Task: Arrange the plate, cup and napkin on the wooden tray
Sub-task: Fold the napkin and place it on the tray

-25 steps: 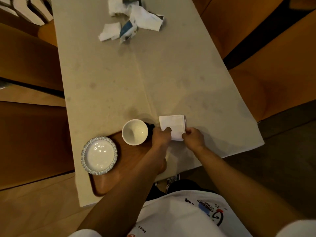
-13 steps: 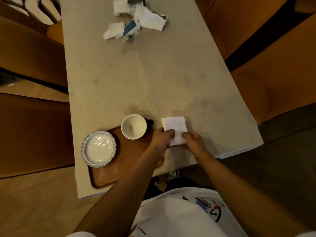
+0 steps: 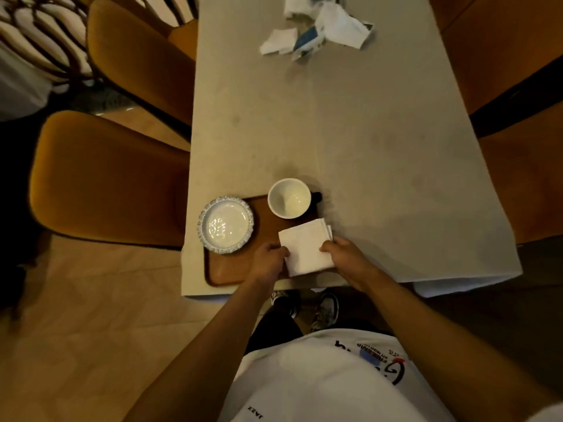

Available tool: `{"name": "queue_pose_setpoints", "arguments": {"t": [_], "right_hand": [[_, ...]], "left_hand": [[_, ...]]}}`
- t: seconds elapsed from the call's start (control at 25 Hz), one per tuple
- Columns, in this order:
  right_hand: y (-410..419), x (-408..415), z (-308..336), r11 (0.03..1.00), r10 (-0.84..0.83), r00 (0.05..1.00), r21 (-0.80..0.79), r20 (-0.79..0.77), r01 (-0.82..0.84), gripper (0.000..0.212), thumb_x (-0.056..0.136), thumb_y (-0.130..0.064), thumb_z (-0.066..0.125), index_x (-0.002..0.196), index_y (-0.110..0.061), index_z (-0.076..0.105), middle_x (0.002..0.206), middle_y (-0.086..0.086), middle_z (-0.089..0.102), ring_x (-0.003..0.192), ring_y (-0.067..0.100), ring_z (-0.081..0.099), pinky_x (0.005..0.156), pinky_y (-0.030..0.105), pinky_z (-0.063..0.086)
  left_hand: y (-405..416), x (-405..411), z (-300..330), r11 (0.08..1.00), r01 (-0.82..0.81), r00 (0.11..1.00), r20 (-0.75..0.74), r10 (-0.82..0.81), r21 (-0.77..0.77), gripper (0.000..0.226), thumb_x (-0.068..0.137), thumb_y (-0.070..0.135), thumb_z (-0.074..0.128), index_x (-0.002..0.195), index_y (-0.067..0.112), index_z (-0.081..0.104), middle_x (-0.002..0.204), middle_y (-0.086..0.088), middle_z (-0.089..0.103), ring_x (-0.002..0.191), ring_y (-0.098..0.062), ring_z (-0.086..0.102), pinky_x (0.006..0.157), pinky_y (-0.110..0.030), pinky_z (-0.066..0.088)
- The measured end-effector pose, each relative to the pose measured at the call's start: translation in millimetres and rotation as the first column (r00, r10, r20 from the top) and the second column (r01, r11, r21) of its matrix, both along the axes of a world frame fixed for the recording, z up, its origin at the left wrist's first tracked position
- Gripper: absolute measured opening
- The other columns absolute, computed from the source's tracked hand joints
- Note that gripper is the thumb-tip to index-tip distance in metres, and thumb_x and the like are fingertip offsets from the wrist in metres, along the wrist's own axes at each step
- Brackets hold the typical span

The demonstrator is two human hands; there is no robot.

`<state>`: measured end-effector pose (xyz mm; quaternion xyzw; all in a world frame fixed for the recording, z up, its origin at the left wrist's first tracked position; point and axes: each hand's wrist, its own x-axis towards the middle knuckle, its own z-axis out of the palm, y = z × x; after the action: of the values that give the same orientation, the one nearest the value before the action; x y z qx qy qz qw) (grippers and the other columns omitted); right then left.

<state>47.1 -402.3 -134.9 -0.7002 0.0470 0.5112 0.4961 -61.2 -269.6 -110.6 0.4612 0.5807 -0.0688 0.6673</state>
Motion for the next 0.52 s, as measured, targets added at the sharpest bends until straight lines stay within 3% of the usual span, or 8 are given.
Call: {"name": "queue_pose_setpoints", "arguments": {"t": [0.12,0.28,0.52], "right_hand": [[17.3,-3.4,-5.0,0.994,0.083,0.994,-0.08,0.072,-0.077,0.035,0.089,-0.017,0.058,0.123,-0.01,0.061,0.118,0.011,0.067,0.106,0.028,0.063,0.097,0.051,0.052],[32.6,-6.9,-7.6,0.942,0.311,0.937,-0.183,0.157,-0.282,0.035,0.089,-0.019,0.06,0.122,-0.01,0.062,0.116,0.007,0.066,0.104,0.026,0.063,0.092,0.044,0.054],[33.9,-10.1,-2.4,0.892,0.419,0.852,-0.315,0.313,-0.323,0.03,0.085,-0.015,0.06,0.114,-0.01,0.063,0.106,0.011,0.068,0.092,0.026,0.063,0.077,0.034,0.051]], "left_hand": [[17.2,-13.8,-8.4,0.997,-0.001,1.0,0.011,0.0,0.074,0.027,0.087,-0.001,0.059,0.113,0.009,0.062,0.118,-0.018,0.065,0.103,-0.035,0.065,0.084,-0.051,0.059],[29.3,-22.6,-11.6,0.979,0.057,0.998,-0.022,-0.054,0.198,0.047,0.08,-0.011,0.062,0.123,0.006,0.055,0.118,-0.012,0.061,0.104,-0.03,0.061,0.084,-0.045,0.058],[29.8,-32.2,-28.4,0.924,0.227,0.972,-0.008,-0.236,0.309,0.059,0.076,-0.012,0.066,0.127,0.01,0.048,0.123,-0.01,0.057,0.112,-0.029,0.058,0.09,-0.047,0.057]]}}
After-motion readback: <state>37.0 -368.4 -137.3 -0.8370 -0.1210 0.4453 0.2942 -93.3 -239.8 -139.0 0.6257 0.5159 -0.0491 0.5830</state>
